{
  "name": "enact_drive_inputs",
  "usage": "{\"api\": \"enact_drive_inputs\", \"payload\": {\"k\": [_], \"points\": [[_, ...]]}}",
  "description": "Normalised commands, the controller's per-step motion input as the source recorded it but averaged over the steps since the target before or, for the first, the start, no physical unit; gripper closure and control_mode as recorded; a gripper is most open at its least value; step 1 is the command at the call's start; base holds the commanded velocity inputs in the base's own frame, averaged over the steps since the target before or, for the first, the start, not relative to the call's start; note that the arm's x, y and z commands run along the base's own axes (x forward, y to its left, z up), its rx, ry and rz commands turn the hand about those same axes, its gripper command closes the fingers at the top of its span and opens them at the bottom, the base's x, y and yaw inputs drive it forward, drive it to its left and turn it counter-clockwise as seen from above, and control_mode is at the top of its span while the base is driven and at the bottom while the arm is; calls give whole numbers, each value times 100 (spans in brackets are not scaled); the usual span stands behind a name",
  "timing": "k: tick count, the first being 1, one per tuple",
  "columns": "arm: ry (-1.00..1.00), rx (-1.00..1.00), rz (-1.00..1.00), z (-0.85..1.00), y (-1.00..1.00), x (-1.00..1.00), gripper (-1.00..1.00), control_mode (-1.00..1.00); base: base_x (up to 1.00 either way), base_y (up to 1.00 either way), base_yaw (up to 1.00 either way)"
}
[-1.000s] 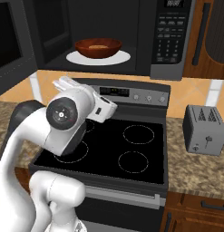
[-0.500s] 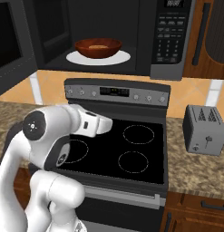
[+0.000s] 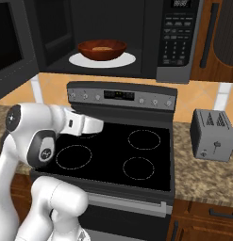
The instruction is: Open the microwave, place the bowl with waffle inside the microwave, then close the microwave door and turn it on.
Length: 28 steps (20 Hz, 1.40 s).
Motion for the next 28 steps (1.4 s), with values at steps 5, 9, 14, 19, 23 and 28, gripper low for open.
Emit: {"api": "enact_drive_inputs", "payload": {"k": [5, 9, 14, 19, 23, 28], "points": [[-1, -18, -8, -53, 23, 23, -100, -100, 0, 0, 0], [-9, -32, -12, -45, 26, 16, -100, -100, 0, 0, 0], [-7, -25, -10, -29, 33, 9, 100, -100, 0, 0, 0], [-3, -20, -8, -41, 19, 11, 100, -100, 0, 0, 0], [-5, -14, -8, -41, 9, 8, 100, -100, 0, 0, 0], [-5, -8, -8, -17, 60, 0, 100, -100, 0, 0, 0]]}}
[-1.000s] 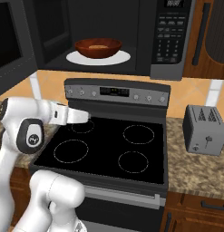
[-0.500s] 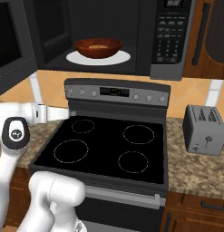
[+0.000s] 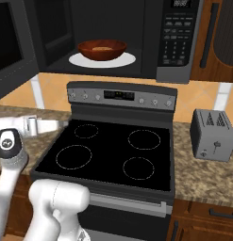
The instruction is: Open the microwave, place the bowl with waffle inside the microwave, then close the microwave door and turn it on.
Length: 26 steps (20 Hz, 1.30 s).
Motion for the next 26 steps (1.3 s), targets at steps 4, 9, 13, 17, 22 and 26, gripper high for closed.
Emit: {"api": "enact_drive_inputs", "payload": {"k": [4, 9, 13, 17, 22, 26], "points": [[-5, -13, -3, -1, 87, 0, 100, -100, 0, 0, 0], [-2, -19, -1, -3, 91, 0, 100, -100, 0, 0, 0], [-13, -25, -2, -1, 83, -1, 100, -100, 0, 0, 0], [-4, -28, -7, 0, 60, -13, 100, -100, 0, 0, 0], [-4, -15, -7, 3, 46, -31, 100, -100, 0, 0, 0], [-16, -4, -8, 30, 54, -47, 100, -100, 0, 0, 0]]}}
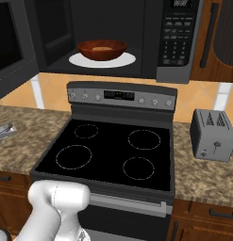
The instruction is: Open the microwave, place the bowl with waffle inside the microwave, then close the microwave door and turn it on.
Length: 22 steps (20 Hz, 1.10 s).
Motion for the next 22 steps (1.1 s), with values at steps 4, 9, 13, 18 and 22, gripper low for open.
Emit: {"api": "enact_drive_inputs", "payload": {"k": [4, 9, 13, 18, 22], "points": [[-18, -1, -7, 51, 48, -42, 100, -100, 0, 0, 0], [-14, -1, -6, 61, 45, -37, 100, -100, 0, 0, 0], [-10, -3, -5, 59, 38, -26, 100, -100, 0, 0, 0], [-12, 0, -3, 55, 9, -25, 100, -100, 0, 0, 0], [-11, 6, -5, 41, -29, -26, 100, -100, 0, 0, 0]]}}
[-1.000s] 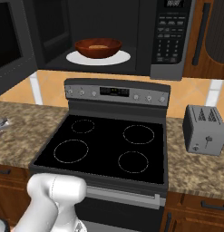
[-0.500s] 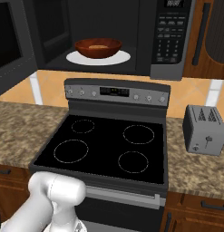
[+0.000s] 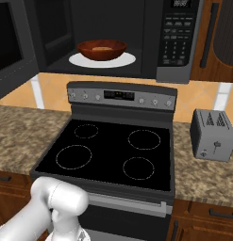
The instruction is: Open the microwave, place the bowl with waffle inside the microwave, then close the microwave door and turn it on.
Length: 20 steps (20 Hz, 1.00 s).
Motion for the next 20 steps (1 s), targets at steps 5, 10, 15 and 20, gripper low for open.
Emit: {"api": "enact_drive_inputs", "payload": {"k": [5, 10, 15, 20], "points": [[-4, 25, -4, 30, -88, -8, 100, -100, 0, 0, 0], [-1, 38, -1, 42, -100, 0, 100, -100, 0, 0, 0], [0, 48, 0, 48, -100, 0, 100, -100, 0, 0, 0], [2, 46, 2, 26, -100, 14, 100, -100, 0, 0, 0]]}}
